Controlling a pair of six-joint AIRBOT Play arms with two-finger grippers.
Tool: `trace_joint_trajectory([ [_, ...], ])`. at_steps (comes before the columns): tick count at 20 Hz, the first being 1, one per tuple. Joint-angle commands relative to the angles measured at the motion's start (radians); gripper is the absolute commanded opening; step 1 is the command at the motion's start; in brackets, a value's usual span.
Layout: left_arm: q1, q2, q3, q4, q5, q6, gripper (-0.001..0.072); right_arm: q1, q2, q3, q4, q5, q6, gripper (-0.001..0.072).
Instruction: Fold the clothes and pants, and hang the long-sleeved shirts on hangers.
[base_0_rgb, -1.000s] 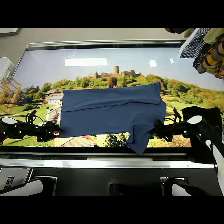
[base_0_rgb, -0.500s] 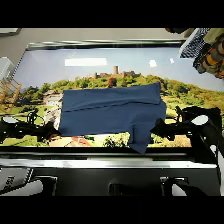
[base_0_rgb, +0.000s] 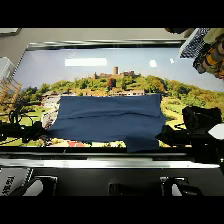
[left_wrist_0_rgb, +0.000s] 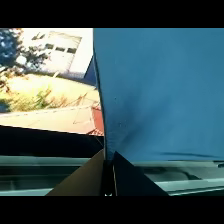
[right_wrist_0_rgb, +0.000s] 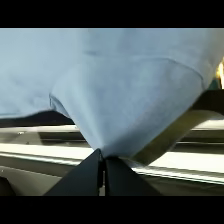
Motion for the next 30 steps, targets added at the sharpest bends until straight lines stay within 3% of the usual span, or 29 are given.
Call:
trace_joint_trajectory([
  [1,-0.027,0.012,0.039,0.023,0.048,-0.022,0.0011,0.001,-0.007,0.036,0.007,-0.054,-0.002,0.0024],
  [7,-0.115,-0.207,0.232,0.024,0.164,-0.010,0.0011,0.001,-0.438,0.283,0.105,-0.185,-0.177,0.0024],
  [16,-0.198,-0.552,0.594,0.024,0.170,-0.011,0.0011,0.001,-0.867,0.737,0.135,-0.188,-0.167,0.0025],
  [22,-0.227,-0.725,0.750,0.024,0.154,-0.024,0.0012,0.001,-1.010,0.838,0.135,-0.202,-0.163,0.0026],
  [23,-0.228,-0.742,0.754,0.024,0.155,-0.034,0.0014,0.001,-1.028,0.838,0.135,-0.206,-0.167,0.0040],
  [24,-0.228,-0.754,0.755,0.024,0.159,-0.036,0.0039,0.001,-1.042,0.838,0.135,-0.211,-0.174,0.0114],
  [26,-0.227,-0.758,0.756,0.024,0.185,-0.036,0.0282,-0.003,-1.051,0.839,0.135,-0.214,-0.174,0.0159],
  [27,-0.222,-0.754,0.763,0.024,0.193,-0.036,0.0338,-0.014,-1.045,0.847,0.133,-0.191,-0.174,0.0237],
  [29,-0.206,-0.743,0.793,0.024,0.189,-0.036,0.0338,-0.069,-1.020,0.872,0.130,-0.130,-0.183,0.0409],
  [30,-0.200,-0.734,0.809,0.024,0.179,-0.036,0.0338,-0.108,-1.004,0.875,0.130,-0.117,-0.204,0.0409],
])
